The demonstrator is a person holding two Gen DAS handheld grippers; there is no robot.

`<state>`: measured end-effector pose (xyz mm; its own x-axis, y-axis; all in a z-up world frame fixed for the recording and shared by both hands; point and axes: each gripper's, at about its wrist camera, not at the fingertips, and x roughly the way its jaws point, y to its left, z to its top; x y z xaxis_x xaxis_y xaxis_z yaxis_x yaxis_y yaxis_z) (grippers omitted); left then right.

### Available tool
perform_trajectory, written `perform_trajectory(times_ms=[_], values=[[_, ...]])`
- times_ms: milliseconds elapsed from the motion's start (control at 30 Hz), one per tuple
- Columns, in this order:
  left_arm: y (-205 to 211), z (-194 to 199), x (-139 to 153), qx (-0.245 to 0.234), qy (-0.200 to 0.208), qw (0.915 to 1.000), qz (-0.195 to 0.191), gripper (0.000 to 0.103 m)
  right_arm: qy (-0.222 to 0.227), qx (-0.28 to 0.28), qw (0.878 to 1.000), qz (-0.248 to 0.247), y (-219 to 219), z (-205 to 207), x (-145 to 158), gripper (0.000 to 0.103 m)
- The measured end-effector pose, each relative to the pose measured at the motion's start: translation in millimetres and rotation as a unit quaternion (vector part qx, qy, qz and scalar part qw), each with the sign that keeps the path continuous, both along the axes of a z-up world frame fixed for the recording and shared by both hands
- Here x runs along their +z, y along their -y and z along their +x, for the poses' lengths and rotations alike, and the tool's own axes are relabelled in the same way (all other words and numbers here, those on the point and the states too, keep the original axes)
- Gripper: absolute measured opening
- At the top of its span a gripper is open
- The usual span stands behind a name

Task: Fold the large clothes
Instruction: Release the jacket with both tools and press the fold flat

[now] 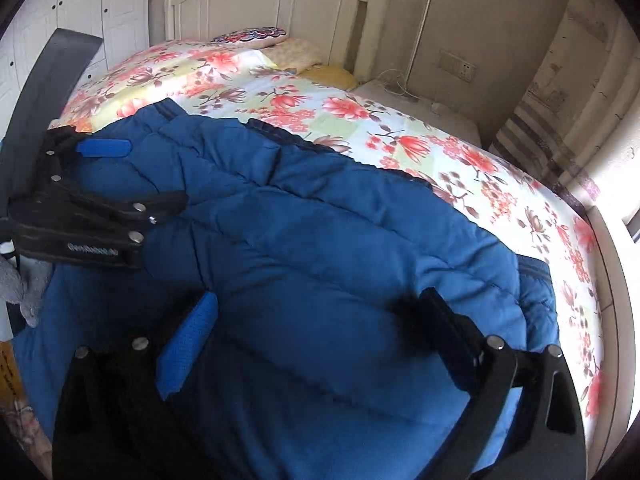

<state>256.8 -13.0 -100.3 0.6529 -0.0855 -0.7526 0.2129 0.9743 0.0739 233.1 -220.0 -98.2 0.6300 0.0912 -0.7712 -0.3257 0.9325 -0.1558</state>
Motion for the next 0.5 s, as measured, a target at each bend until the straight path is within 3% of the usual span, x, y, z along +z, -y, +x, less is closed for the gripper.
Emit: perform_trajectory(times_ms=[133, 200, 267, 300, 333, 433, 500], values=[[-43.6, -17.6, 23.4, 0.049, 0.037, 0.9980, -0.013, 0.099, 0.016, -0.049, 0.998, 0.044, 53.9, -17.0, 11.2, 0.099], [-70.0, -13.9, 16.8, 0.079, 0.020, 0.9966, -0.012, 0.099, 0.016, -0.097, 0.992, 0.074, 93.2, -21.0, 9.9, 0.099], [-90.4, -4.9, -1.0, 0.082, -0.023, 0.9950, -0.053, 0.099, 0.008, -0.134, 0.985, 0.107, 123.5, -21.7, 4.4, 0.099], [-99.9, -1.7, -5.7, 0.085, -0.033, 0.9922, -0.085, 0.099, 0.002, -0.145, 0.981, 0.127, 133.7, -21.0, 0.4, 0.099], [-101.8, -1.0, -5.6, 0.090, -0.034, 0.9912, -0.091, 0.099, -0.005, -0.148, 0.978, 0.148, 141.2, -19.7, -3.5, 0.099], [-91.9, -3.8, -2.4, 0.096, -0.019, 0.9934, -0.059, 0.099, 0.005, -0.150, 0.981, 0.125, 134.1, -22.1, -0.8, 0.099], [-86.0, -16.9, 9.9, 0.115, 0.018, 0.9929, -0.025, 0.098, 0.030, -0.140, 0.985, 0.097, 118.0, -33.7, 9.4, 0.099]])
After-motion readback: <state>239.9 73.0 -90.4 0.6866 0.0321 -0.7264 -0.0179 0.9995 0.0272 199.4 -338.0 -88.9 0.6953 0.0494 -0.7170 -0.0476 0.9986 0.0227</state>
